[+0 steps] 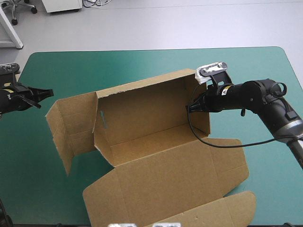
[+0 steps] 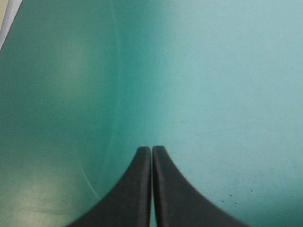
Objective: Fold the box
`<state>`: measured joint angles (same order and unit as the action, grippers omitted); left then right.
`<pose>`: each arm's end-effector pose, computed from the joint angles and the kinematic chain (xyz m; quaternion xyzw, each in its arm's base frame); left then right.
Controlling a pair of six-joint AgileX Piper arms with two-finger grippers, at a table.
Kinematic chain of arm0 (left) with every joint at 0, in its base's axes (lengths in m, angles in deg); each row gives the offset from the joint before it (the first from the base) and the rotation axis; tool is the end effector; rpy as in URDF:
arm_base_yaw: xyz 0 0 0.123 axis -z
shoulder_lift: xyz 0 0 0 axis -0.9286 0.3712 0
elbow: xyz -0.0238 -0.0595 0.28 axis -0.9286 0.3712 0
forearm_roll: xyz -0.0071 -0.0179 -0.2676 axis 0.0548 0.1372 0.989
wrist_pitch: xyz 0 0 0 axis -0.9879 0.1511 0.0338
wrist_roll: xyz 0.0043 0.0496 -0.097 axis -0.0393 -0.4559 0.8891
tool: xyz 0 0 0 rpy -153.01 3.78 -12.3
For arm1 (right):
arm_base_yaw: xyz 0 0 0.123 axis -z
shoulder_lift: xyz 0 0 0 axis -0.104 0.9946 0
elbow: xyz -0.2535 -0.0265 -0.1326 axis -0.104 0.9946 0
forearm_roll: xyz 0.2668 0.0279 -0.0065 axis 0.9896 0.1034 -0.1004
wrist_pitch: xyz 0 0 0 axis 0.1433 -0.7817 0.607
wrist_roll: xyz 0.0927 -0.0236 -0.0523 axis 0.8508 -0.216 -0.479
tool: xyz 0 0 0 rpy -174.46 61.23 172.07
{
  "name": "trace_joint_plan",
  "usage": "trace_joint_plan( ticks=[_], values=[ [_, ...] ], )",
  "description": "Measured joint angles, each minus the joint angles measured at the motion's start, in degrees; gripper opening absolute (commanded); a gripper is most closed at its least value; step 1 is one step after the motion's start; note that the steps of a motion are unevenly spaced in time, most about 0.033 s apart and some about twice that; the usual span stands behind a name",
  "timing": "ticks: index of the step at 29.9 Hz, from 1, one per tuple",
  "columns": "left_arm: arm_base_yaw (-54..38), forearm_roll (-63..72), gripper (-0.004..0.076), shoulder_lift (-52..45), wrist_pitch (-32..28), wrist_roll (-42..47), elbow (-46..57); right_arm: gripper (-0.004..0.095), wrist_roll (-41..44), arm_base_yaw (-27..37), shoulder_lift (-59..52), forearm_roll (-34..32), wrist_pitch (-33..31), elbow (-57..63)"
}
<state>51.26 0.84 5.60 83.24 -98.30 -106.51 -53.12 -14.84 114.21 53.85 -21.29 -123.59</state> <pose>0.2988 0.0704 0.3644 -0.0786 0.9158 -0.0162 0.3936 0.2932 0.1369 0.3701 -0.2226 0.8964 0.1607 0.3481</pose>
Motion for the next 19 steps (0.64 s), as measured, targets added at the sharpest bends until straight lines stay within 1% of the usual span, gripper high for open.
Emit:
trace_joint_plan(
  ticks=[5, 11, 16, 19],
  values=[
    [0.01, -1.71, -0.0002, 1.3, 1.2, 2.52, 0.0, -0.0013, 1.24, 0.0, 0.84, -1.7, -1.68, -4.01],
    [0.01, -2.28, -0.0002, 1.69, 1.3, 3.15, 0.0, -0.0013, 3.21, 0.04, 5.71, -4.05, -5.52, -10.81],
    [0.01, -4.91, -0.0002, 1.72, 0.56, 5.27, 0.0, -0.0013, 4.12, 3.24, 11.5, -2.94, -10.74, -15.41],
    [0.01, -6.11, -0.0002, 1.72, -0.09, 6.03, 0.0, -0.0013, 3.99, 6.14, 14.66, -0.52, -13.54, -16.46]
  ],
)
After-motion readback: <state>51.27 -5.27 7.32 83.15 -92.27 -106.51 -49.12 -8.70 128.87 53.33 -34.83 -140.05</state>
